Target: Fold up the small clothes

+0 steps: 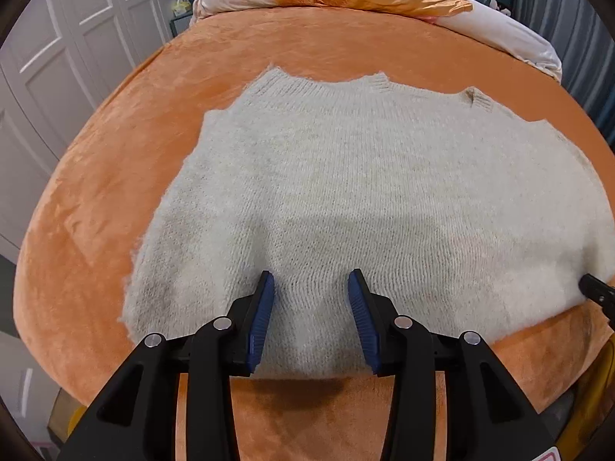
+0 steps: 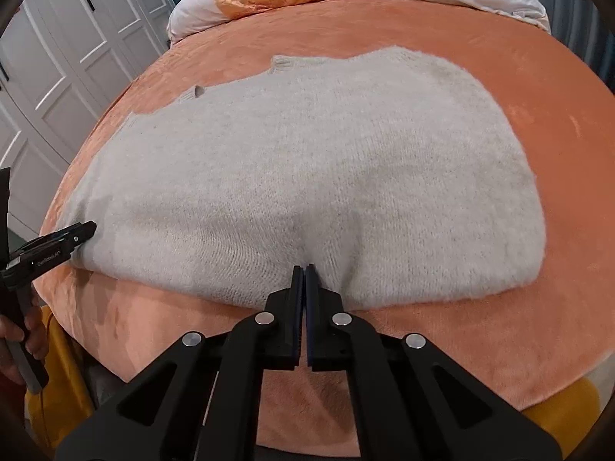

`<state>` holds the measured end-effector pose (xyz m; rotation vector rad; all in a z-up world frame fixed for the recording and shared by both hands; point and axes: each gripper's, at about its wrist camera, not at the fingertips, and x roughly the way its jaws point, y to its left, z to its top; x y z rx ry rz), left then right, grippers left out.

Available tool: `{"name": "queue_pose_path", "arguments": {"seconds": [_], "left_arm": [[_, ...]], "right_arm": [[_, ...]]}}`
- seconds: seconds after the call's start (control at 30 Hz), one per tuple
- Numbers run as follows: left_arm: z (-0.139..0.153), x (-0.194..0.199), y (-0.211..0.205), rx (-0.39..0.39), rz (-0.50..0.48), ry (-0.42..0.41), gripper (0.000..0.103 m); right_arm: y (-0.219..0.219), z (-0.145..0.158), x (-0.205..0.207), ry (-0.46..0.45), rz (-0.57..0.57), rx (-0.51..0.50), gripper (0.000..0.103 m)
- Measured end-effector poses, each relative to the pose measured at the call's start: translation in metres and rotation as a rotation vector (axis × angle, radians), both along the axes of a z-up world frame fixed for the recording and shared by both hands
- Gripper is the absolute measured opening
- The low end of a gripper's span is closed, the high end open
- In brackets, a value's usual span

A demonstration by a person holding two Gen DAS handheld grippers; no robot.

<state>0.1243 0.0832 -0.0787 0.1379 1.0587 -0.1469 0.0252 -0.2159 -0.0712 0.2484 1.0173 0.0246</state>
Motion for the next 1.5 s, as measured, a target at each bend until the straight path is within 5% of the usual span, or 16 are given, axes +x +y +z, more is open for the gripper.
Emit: {"name": "queue_pose_path", "arguments": {"seconds": [0.4, 0.57, 0.63, 0.77, 0.8, 1.0, 1.07, 1.1, 1.13, 1.17, 1.37, 1.5], "left_arm": [[-0.001, 0.002, -0.003, 0.0, 0.003, 0.004, 0.042], [0.025, 0.008, 0.011, -0.071, 0.036, -0.015, 0.042], [0.04, 0.025, 0.022, -0.113, 0.057, -0.04, 0.05], [0.056, 0.08, 0.041, -0.183, 0.099, -0.06, 0.062], [0.057, 0.089, 0.043, -0.183, 0.11, -0.068, 0.068], [0.018, 0.163, 0.049, -0.268, 0.153, 0.063, 0.07], [0.006, 0.172, 0.046, -0.293, 0.153, 0.084, 0.067], [0.004, 0.173, 0.042, -0.287, 0.141, 0.083, 0.056], [0.003, 0.174, 0.039, -0.279, 0.124, 0.083, 0.023], [0.001, 0.176, 0.035, -0.258, 0.102, 0.09, 0.008], [0.033, 0.174, 0.034, -0.208, 0.11, -0.061, 0.005], [-0.009, 0.188, 0.038, -0.11, 0.16, 0.022, 0.005]], "right_arm": [[-0.018, -0.002, 0.002, 0.015, -0.053, -0.033, 0.017], [-0.037, 0.028, 0.01, -0.045, -0.102, -0.013, 0.023], [-0.052, 0.045, 0.023, -0.091, -0.132, -0.01, 0.038], [-0.087, 0.065, 0.069, -0.152, -0.179, -0.012, 0.046], [-0.094, 0.064, 0.083, -0.152, -0.185, -0.013, 0.053], [-0.127, 0.019, 0.149, -0.038, -0.253, -0.002, 0.054], [-0.129, 0.002, 0.164, 0.012, -0.272, -0.034, 0.054], [-0.128, -0.004, 0.167, 0.025, -0.266, -0.045, 0.044], [-0.126, -0.007, 0.17, 0.024, -0.25, -0.058, 0.015], [-0.125, -0.005, 0.172, 0.013, -0.232, -0.045, 0.008], [-0.138, 0.044, 0.153, -0.218, -0.277, 0.005, 0.007], [-0.158, -0.019, 0.167, -0.016, -0.331, 0.01, 0.007]]}}
